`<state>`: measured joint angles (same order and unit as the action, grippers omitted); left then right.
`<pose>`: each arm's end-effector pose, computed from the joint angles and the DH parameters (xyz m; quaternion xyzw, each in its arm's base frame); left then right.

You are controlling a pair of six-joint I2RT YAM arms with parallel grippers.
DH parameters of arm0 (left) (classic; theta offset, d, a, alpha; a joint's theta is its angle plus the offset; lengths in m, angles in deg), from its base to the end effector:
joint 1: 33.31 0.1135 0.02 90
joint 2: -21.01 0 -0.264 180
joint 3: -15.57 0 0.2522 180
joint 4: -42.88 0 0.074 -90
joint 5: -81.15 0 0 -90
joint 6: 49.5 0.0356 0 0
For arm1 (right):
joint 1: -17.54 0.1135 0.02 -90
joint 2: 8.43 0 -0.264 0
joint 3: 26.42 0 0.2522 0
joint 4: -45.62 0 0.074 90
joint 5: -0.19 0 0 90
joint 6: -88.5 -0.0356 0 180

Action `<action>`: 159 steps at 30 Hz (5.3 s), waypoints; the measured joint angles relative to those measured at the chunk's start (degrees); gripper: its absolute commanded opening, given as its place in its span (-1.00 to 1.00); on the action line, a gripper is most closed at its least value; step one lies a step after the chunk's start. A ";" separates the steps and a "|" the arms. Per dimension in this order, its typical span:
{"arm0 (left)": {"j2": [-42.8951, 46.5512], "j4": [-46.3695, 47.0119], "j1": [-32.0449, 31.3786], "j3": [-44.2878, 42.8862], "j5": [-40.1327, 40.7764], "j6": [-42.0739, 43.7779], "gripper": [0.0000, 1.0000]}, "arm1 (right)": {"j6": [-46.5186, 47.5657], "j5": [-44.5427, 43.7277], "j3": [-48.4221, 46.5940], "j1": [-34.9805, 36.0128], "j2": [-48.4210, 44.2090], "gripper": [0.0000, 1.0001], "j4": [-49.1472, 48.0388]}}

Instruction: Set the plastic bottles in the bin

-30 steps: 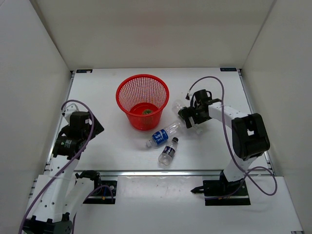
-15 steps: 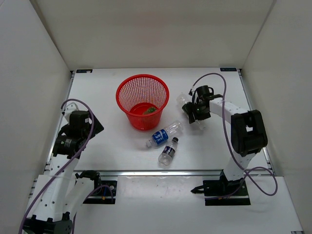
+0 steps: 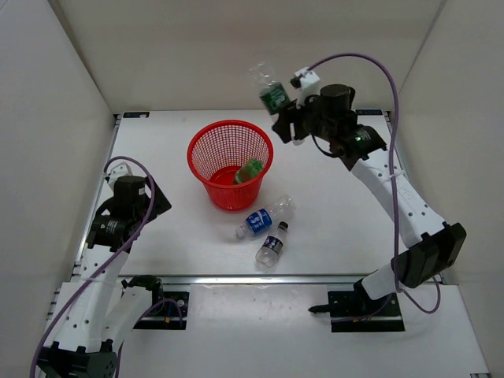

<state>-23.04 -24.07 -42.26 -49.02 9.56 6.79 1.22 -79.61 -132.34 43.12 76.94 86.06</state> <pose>0.1408 -0.0108 0.3075 -0.2545 0.8825 0.0050 0.3954 0.3016 0.1514 0.4281 -0.2488 0.7781 0.1847 0.5463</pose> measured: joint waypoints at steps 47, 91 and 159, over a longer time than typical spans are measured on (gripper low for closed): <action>-0.92 2.58 -3.67 0.76 -5.81 5.03 0.98 | -26.62 -8.15 32.11 4.66 -22.38 0.98 17.64; 10.21 1.55 -13.35 3.08 -20.15 8.94 0.98 | -52.15 -22.88 58.45 14.95 -16.94 -0.77 2.16; -20.02 16.37 -35.58 3.41 -21.18 15.04 0.98 | -20.50 -0.81 43.41 -20.92 -37.09 0.99 3.54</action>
<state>-43.06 -7.70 -77.84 -45.61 -11.62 21.82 -19.28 -80.42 -88.93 22.20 39.85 89.60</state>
